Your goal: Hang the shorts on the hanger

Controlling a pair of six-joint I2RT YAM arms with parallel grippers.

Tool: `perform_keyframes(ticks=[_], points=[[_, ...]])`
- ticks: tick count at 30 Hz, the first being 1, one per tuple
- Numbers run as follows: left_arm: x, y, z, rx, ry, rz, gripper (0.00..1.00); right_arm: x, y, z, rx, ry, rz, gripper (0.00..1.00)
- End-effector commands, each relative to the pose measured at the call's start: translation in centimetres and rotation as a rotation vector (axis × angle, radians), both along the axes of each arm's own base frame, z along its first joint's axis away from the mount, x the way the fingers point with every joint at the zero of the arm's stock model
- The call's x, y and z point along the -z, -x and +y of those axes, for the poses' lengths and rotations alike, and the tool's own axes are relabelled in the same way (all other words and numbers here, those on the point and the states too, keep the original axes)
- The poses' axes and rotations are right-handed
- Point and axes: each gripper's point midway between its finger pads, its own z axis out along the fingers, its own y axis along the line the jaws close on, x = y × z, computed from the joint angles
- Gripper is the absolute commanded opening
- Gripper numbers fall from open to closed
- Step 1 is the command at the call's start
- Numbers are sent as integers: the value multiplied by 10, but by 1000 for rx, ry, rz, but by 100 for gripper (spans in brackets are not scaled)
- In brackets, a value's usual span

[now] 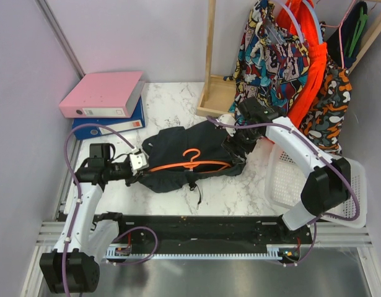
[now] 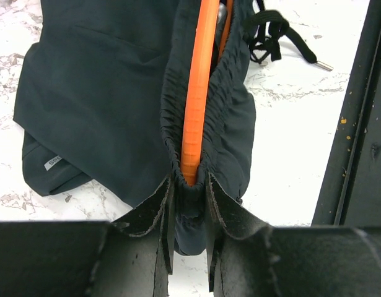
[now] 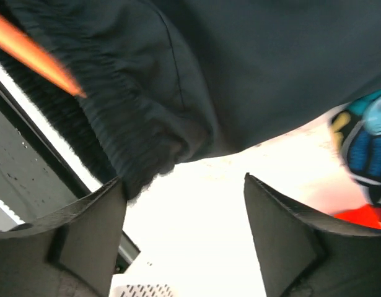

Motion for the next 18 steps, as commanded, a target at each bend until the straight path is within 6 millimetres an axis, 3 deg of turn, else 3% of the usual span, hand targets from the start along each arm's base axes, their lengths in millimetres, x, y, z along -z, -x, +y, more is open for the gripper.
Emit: perform_keyframes(ticks=[1,3,6,12,13,18], points=[[-9,-11,1,-22,13,-19,2,-50,-12,15,-77,-113,-140,85],[-9,-13,1,-24,11,-18,2,-63,-20,24,-89,-158,-170,90],[-10,-13,0,-20,15,-17,2,-78,-20,39,-156,-241,-195,91],[-8,-12,-1,-16,28,-2,2,-94,0,72,-316,-433,-252,82],[-8,-12,-2,-12,28,-3,2,-82,5,74,-330,-427,-246,81],[-9,-13,-2,-13,34,1,2,-62,16,107,-496,-393,-332,70]])
